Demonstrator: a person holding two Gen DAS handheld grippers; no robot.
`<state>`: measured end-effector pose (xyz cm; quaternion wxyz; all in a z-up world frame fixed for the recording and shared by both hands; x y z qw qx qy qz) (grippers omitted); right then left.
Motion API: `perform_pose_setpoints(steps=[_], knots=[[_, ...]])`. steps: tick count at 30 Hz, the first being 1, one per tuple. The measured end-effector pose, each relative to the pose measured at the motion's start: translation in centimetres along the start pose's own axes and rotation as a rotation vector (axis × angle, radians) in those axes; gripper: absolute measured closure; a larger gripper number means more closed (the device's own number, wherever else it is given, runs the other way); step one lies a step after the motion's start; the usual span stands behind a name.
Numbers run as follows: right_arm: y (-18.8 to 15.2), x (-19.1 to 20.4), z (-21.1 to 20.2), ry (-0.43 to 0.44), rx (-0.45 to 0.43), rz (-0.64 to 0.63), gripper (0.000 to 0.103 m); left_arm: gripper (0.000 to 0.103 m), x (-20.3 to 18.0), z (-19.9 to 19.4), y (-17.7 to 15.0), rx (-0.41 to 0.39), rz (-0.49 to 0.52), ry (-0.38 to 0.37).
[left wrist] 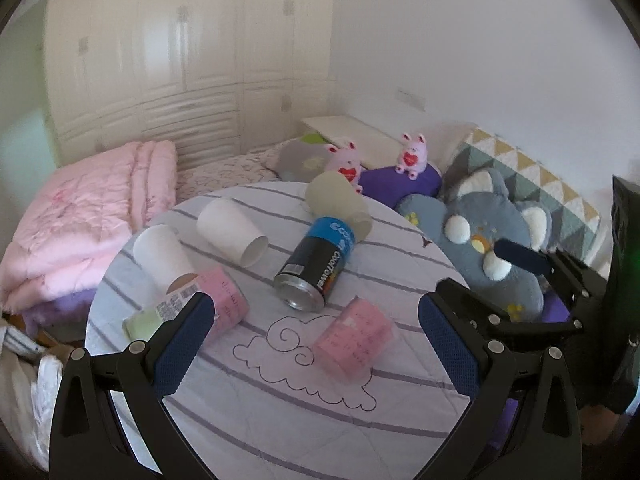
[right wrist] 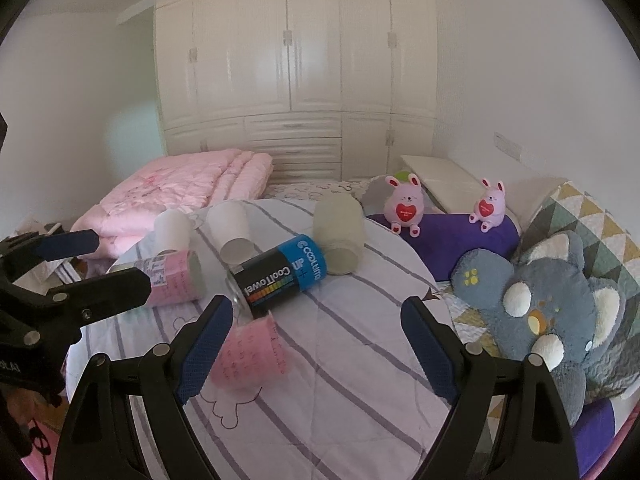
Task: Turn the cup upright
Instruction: 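Move the left gripper toward the black-and-blue tumbler lying on its side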
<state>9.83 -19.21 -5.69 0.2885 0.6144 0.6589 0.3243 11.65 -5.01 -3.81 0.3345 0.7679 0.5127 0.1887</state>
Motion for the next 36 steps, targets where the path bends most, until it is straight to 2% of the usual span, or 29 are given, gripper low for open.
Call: perform_pose_setpoints(steps=[5, 13, 19, 36], knots=[[0.4, -0.1, 0.3, -0.023, 0.003, 0.014, 0.016, 0.000, 0.3, 0.6, 0.4, 0.013, 0.039, 0.003], [0.9, 0.0, 0.9, -0.046, 0.020, 0.025, 0.016, 0.000, 1.0, 0.7, 1.1, 0.014, 0.042, -0.027], [1.3, -0.1, 1.4, -0.055, 0.029, 0.033, 0.016, 0.000, 1.7, 0.8, 1.7, 0.011, 0.049, -0.021], [2.9, 1.7, 3.9, -0.019, 0.049, 0.014, 0.016, 0.000, 7.4, 0.6, 1.5, 0.051, -0.077, -0.036]])
Point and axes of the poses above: each gripper's, at about its wrist camera, not at the fingertips, and z roughly the way its jaws point, x to its left, y to its top, the point moved 7 cm from there along z, roughly the way its jaws point, and after that the axes turned 5 degrees about x, right-handed, at the moved point
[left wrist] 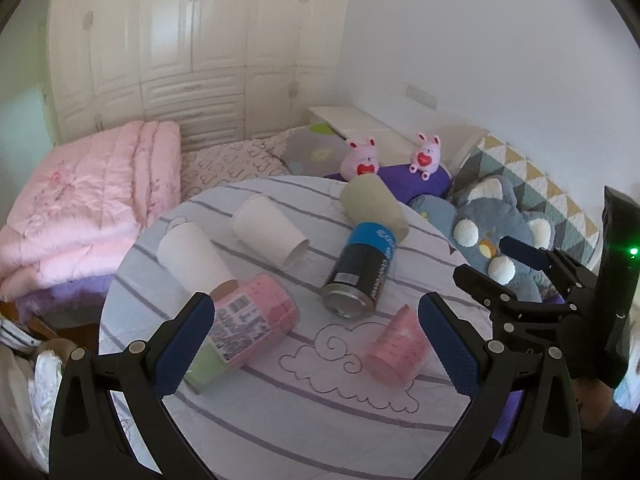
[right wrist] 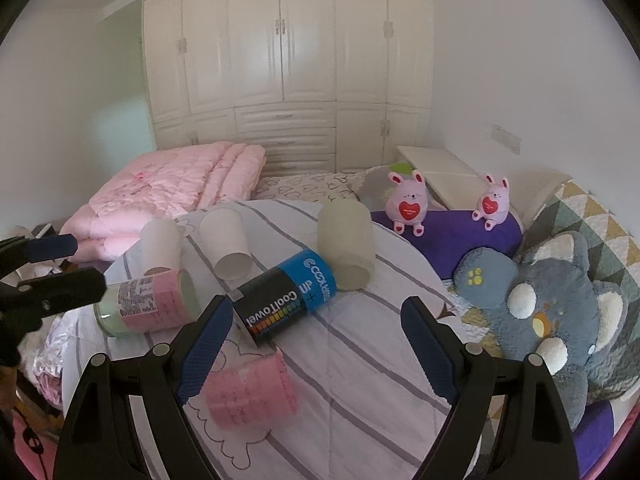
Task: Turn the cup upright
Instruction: 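Move the left gripper toward the black-and-blue tumbler lying on its side, then close the left gripper around the tumbler's body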
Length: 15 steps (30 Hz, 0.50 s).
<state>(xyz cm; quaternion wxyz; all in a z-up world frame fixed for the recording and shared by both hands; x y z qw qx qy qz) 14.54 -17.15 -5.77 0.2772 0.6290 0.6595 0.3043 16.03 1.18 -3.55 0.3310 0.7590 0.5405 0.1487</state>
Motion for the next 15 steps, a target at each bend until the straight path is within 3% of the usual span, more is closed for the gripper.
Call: perform_pose_setpoints(steps=[8, 15], knots=[[0.8, 0.1, 1.6, 0.021, 0.011, 0.003, 0.016, 0.000, 2.5, 0.5, 0.6, 0.024, -0.035, 0.034], [1.0, -1.1, 2.9, 0.025, 0.028, 0.026, 0.016, 0.000, 1.2, 3.1, 1.7, 0.067, 0.007, 0.014]])
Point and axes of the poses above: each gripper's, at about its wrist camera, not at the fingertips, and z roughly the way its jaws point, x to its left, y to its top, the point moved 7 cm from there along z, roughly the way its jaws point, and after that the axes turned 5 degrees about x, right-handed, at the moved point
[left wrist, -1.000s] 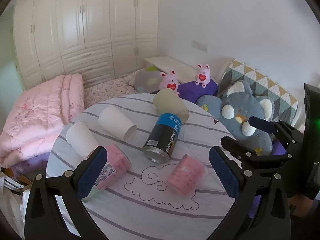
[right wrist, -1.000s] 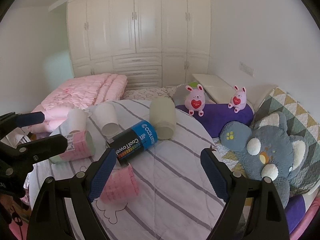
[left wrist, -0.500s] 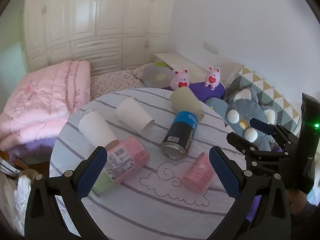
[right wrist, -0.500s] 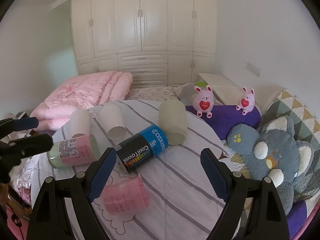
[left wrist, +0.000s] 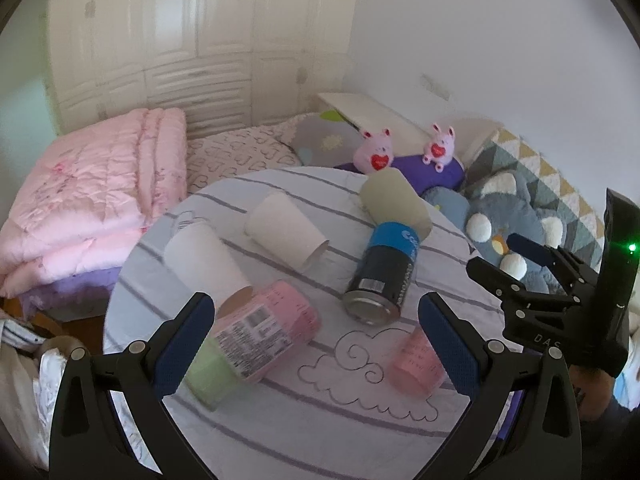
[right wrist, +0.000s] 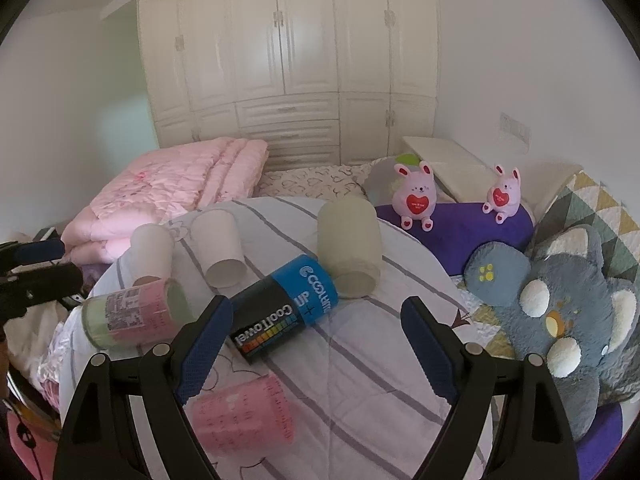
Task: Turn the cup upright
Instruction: 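Close the left gripper around the tumbler's body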
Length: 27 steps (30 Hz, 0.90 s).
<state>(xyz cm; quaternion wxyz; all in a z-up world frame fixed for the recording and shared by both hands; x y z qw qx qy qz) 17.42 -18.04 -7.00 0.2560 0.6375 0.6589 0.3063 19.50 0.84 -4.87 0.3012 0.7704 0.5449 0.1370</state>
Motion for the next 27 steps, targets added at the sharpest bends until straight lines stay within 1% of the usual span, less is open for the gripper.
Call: perform_pose_setpoints(steps=[4, 7, 9, 12, 14, 16, 18, 20, 23, 24, 26, 27], knots=[[0.1, -1.3, 0.7, -0.009, 0.008, 0.022, 0.016, 0.000, -1.7, 2.2, 0.9, 0.042, 0.034, -0.021], [0.1, -2.9, 1.4, -0.025, 0.020, 0.045, 0.016, 0.000, -3.0, 4.1, 1.6, 0.085, 0.066, -0.052], [0.1, -3.7, 1.8, -0.031, 0.022, 0.060, 0.016, 0.000, -4.1, 6.0, 1.8, 0.141, 0.097, -0.063], [0.1, -5.2, 2.4, -0.041, 0.028, 0.087, 0.016, 0.000, -5.5, 8.5, 1.8, 0.201, 0.150, -0.033], [0.0, -5.9, 2.9, -0.048, 0.031, 0.098, 0.016, 0.000, -6.4, 10.4, 1.8, 0.248, 0.163, -0.024], [-0.3, -6.4, 3.4, -0.050, 0.042, 0.104, 0.016, 0.000, -7.5, 12.2, 1.5, 0.307, 0.176, -0.043], [-0.6, -6.7, 3.9, -0.048, 0.054, 0.107, 0.016, 0.000, -8.2, 13.4, 1.2, 0.347, 0.198, -0.056], [-1.0, -7.5, 4.6, -0.081, 0.076, 0.106, 0.016, 0.000, -8.4, 14.3, 0.9, 0.384, 0.198, -0.054], [-1.5, -8.4, 5.3, -0.064, 0.091, 0.131, 0.016, 0.000, -8.8, 15.2, 0.7, 0.406, 0.213, -0.058], [-1.7, -8.7, 5.6, -0.063, 0.099, 0.135, 0.016, 0.000, -8.8, 15.7, 0.5, 0.425, 0.216, -0.057], [-1.9, -8.9, 5.8, -0.077, 0.105, 0.133, 0.016, 0.000, -8.9, 16.7, 0.2, 0.466, 0.204, -0.059], [-1.9, -9.0, 5.9, -0.079, 0.108, 0.135, 0.016, 0.000, -8.9, 17.0, 0.1, 0.471, 0.201, -0.060]])
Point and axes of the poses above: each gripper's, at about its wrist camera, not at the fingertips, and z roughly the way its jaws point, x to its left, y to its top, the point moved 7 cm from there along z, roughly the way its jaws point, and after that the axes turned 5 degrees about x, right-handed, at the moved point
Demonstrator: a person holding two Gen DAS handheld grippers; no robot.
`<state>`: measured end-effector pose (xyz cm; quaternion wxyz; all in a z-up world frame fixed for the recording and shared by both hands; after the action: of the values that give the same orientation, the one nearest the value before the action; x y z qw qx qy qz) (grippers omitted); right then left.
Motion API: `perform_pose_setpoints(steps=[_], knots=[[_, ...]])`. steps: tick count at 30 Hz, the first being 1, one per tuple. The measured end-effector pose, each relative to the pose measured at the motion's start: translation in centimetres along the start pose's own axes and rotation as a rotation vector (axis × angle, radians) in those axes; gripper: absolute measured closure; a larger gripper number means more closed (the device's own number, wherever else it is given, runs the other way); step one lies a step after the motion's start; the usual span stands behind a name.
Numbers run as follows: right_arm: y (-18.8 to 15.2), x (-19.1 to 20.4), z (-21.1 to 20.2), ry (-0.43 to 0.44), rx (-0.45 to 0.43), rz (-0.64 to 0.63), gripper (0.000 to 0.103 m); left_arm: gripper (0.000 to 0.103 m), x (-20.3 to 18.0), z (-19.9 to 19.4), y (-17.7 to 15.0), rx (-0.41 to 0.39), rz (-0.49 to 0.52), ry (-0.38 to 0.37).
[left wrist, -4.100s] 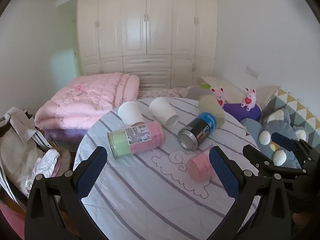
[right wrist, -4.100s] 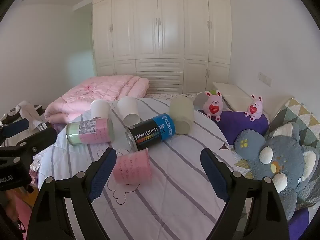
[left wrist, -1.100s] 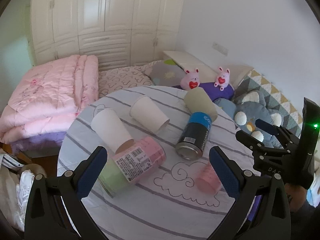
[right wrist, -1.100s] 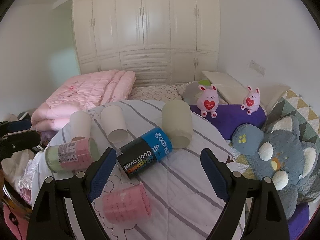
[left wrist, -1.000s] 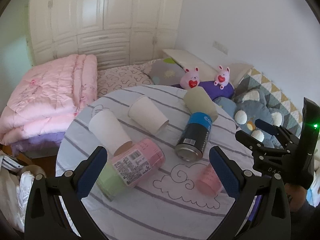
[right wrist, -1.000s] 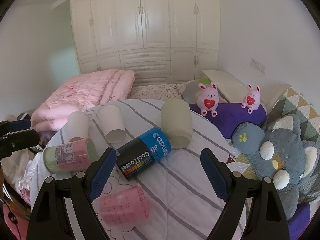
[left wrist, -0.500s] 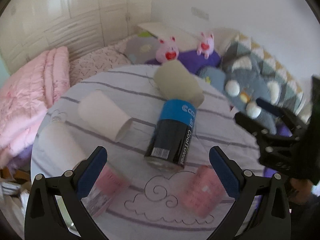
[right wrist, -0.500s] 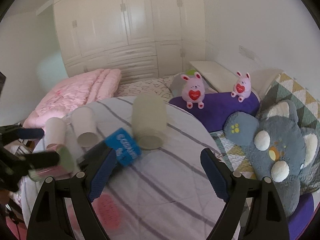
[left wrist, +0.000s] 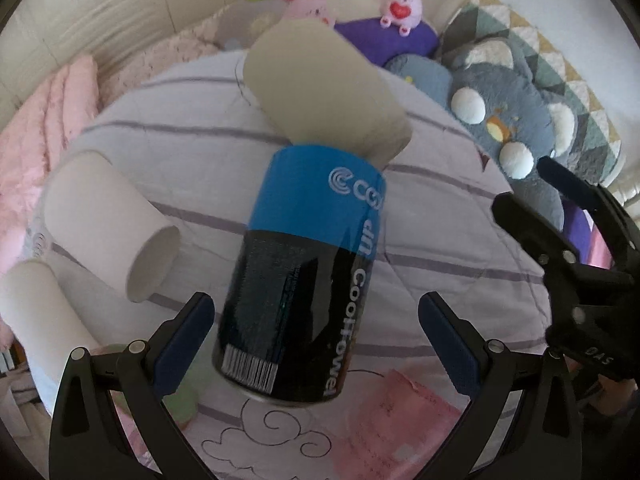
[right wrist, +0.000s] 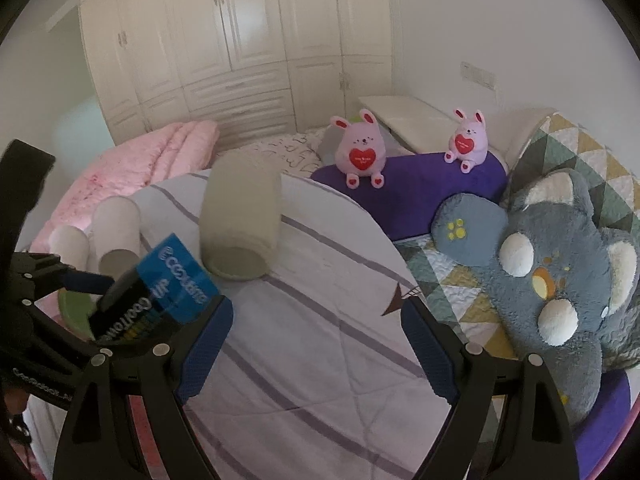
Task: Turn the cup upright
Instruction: 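Close the left gripper around the tumbler's body, then lift the tumbler with the left gripper and stand it on its rim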
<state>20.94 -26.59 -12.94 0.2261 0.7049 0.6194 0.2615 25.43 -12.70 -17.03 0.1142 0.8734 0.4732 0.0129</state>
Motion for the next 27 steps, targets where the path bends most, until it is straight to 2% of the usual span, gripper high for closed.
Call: perform_pose_setpoints(steps=[4, 5, 6, 8, 10, 16, 27], knots=[[-0.1, -0.4, 0.3, 0.017, 0.009, 0.017, 0.016, 0.003, 0.1, 1.3, 0.1, 0.034, 0.005, 0.027], [-0.1, -0.5, 0.4, 0.015, 0.008, 0.014, 0.016, 0.011, 0.3, 1.6, 0.2, 0.040, 0.003, 0.027], [-0.1, -0.5, 0.4, 0.016, 0.010, 0.012, 0.016, 0.015, 0.5, 1.9, 0.2, 0.049, 0.000, 0.035], [-0.1, -0.4, 0.4, 0.021, 0.011, 0.008, 0.016, 0.028, 1.1, 2.3, 0.2, 0.062, -0.002, 0.083], [-0.2, -0.1, 0.3, 0.022, 0.012, 0.002, 0.016, 0.028, 1.4, 2.3, 0.2, 0.060, -0.008, 0.097], [-0.2, 0.1, -0.1, 0.025, 0.006, -0.001, 0.016, 0.030, 1.2, 0.5, 0.3, -0.011, -0.003, 0.129], [-0.1, 0.9, -2.6, 0.033, -0.040, -0.013, 0.016, 0.035, 0.3, -3.3, 0.0, -0.106, 0.009, 0.112]])
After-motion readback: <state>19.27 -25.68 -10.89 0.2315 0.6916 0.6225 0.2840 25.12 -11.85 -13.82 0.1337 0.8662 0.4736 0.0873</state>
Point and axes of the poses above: each gripper's, at about its wrist camera, not at the fingertips, and z roughly the way its jaws point, x to its left, y to its top, the point moved 7 cm from there along z, roughly the way its jaws point, and after that the axes turned 5 degrees about x, right-handed, at the moved point
